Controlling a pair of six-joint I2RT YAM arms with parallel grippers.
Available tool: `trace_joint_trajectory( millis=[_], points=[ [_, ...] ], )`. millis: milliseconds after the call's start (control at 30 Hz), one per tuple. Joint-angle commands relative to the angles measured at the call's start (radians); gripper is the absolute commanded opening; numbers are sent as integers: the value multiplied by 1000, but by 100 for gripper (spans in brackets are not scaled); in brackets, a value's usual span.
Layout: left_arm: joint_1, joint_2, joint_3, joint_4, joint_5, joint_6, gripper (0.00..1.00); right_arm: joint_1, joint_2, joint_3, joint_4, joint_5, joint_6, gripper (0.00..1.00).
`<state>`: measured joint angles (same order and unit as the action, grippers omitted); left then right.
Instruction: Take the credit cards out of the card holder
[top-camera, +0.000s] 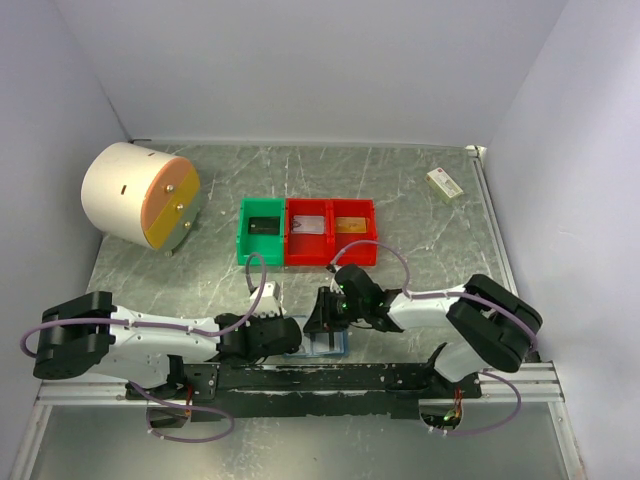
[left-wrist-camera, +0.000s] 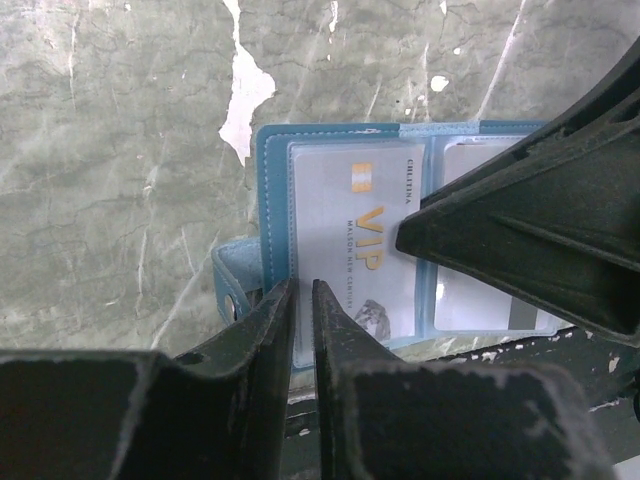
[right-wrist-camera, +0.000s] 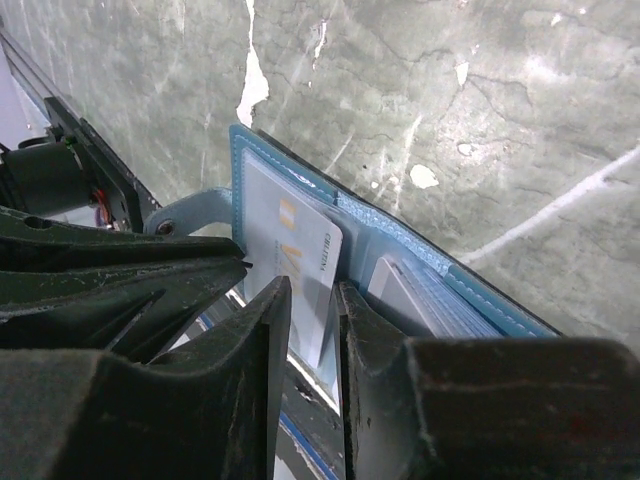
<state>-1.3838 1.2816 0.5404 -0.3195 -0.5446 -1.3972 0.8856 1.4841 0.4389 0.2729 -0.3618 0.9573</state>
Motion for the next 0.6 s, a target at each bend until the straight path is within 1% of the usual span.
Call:
trace_joint_trajectory(
  millis=[0, 100, 167, 300, 433, 567],
  points=[
    [4, 5, -5, 6, 7, -4, 23, 2, -21, -45, -51, 51, -9, 24],
    [3, 11, -11, 22, 13, 2, 23, 3, -33, -52, -6, 15, 9, 23],
    [3, 19, -8, 28, 17, 7, 22, 2, -34, -53, 20, -8, 22, 20],
    [3, 39, 11, 9, 16, 14, 21, 3, -38, -45, 38, -27, 35, 8],
    [3, 40, 17, -17, 11, -6, 20, 3, -67, -39, 22, -23, 34, 1],
    [3, 29, 6, -17, 3, -16, 21, -1, -94, -31, -11, -18, 26, 0]
  ],
)
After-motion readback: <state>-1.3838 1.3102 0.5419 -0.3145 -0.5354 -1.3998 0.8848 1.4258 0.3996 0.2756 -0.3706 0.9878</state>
